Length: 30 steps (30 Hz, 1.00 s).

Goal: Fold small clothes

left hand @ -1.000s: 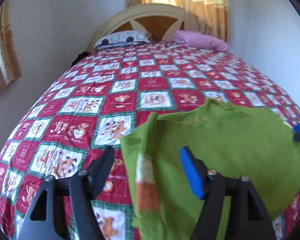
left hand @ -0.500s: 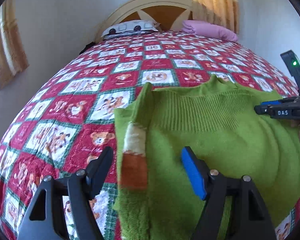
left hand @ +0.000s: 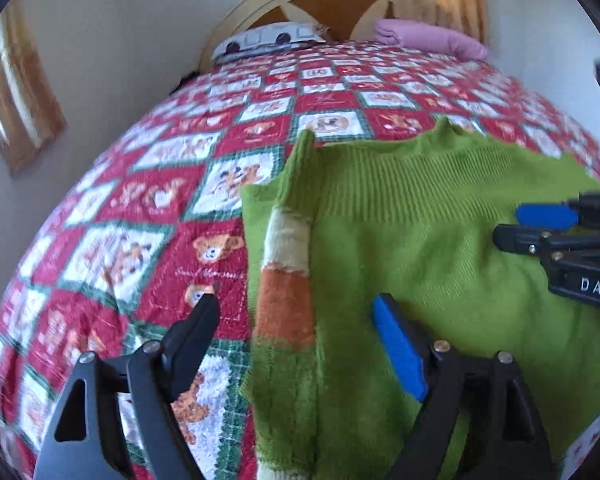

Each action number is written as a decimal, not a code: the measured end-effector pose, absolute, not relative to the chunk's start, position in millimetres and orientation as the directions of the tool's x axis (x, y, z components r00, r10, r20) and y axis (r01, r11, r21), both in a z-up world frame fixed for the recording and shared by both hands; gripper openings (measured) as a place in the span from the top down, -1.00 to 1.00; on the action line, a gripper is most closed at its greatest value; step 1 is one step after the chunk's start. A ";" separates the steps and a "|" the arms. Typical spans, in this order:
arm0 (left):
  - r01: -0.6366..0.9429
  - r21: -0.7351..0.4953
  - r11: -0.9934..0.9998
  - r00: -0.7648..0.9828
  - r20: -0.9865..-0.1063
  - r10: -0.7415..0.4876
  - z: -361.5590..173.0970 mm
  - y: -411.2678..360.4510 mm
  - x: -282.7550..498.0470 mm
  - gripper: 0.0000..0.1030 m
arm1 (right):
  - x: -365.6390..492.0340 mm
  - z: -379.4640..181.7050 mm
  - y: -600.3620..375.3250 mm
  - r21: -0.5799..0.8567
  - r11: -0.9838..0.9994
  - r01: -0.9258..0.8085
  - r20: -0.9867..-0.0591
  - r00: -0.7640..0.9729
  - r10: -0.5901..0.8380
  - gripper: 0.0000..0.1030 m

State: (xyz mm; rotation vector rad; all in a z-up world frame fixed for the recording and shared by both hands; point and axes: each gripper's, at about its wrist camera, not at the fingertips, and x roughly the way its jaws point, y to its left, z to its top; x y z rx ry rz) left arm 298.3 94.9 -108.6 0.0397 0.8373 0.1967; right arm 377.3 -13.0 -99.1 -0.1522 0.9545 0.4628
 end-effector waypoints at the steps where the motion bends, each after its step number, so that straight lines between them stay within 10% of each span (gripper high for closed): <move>1: -0.169 0.096 0.981 0.655 -0.733 0.185 -107.3 99.3 296.0 -0.65 | 370.1 -94.0 -21.4 0.077 0.889 -0.451 -0.809 0.492 0.320 0.21; 13: -0.156 0.054 0.986 0.695 -0.704 0.149 -106.5 102.7 271.6 -0.86 | 279.0 -75.2 -227.9 0.139 0.971 -0.193 -0.810 0.542 0.224 0.21; 19: -0.156 0.059 0.986 0.678 -0.720 0.150 -111.4 102.7 273.5 -0.86 | 262.6 -91.7 -236.1 0.194 0.956 -0.222 -0.807 0.518 0.284 0.85; 30: -0.191 -0.030 0.981 0.638 -0.763 0.100 -120.0 119.4 261.9 -1.00 | 242.8 -91.5 -224.1 0.029 0.961 -0.275 -0.844 0.508 0.170 0.84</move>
